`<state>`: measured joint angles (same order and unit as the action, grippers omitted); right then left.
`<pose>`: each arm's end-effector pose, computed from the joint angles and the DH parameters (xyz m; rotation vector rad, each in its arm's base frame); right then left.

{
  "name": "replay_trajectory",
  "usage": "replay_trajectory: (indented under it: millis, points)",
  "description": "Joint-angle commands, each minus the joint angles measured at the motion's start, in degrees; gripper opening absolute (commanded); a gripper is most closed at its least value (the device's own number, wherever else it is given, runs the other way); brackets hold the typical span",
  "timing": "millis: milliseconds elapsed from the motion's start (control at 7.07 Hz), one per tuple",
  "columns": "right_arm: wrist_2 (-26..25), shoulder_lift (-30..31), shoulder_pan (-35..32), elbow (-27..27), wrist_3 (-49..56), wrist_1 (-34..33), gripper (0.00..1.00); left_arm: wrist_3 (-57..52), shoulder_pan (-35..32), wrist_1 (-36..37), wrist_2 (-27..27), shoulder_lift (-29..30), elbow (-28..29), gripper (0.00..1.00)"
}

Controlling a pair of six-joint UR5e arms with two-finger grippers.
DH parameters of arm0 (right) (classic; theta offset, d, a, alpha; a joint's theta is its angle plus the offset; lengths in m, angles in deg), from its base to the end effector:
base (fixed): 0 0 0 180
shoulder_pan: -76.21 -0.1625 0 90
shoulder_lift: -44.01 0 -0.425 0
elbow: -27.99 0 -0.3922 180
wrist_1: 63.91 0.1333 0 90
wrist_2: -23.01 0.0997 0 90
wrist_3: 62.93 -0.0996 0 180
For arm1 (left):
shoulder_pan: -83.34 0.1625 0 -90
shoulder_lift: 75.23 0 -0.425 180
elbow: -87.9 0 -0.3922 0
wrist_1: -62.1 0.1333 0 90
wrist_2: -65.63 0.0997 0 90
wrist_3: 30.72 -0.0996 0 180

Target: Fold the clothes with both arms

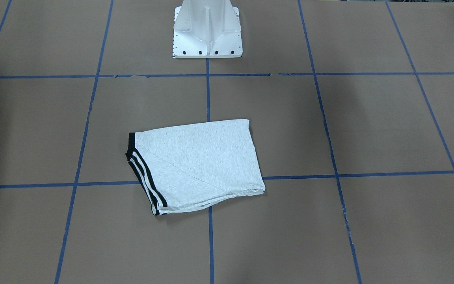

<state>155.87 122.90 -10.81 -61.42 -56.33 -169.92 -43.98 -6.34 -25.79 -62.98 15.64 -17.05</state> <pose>0.0364 -0.5624 0.5901 -0.0677 -0.7504 -0.1234 -0.0684 -0.4995 0.5325 0.3054 0.6429 0.3076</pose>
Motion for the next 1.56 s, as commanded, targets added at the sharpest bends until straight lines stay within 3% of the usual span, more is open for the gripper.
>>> replay_trajectory:
  millis: [0, 141, 424, 849, 1415]
  points:
    - [-0.3, -0.1, 0.0, 0.0, -0.2, 0.0, 1.0, 0.2, -0.3, -1.8, 0.1, -4.2, 3.7, 1.0]
    - [-0.4, 0.0, 0.0, 0.2, -0.2, -0.1, 1.0, 0.2, -0.2, -4.6, -0.1, -4.1, 8.1, 1.0]
    - [-0.7, -0.4, 0.0, 1.9, -0.2, 0.0, 1.0, 1.7, -0.7, -11.6, -2.2, -3.1, 8.6, 1.0]
    - [-0.5, -0.2, 0.0, 1.7, -0.2, 0.4, 1.0, 4.5, -0.8, -9.5, -6.0, -1.8, 5.5, 1.0]
    - [2.3, 2.8, 0.0, 4.6, -0.3, 6.8, 1.0, 4.3, -0.9, -9.1, -5.9, -2.7, 5.2, 1.0]
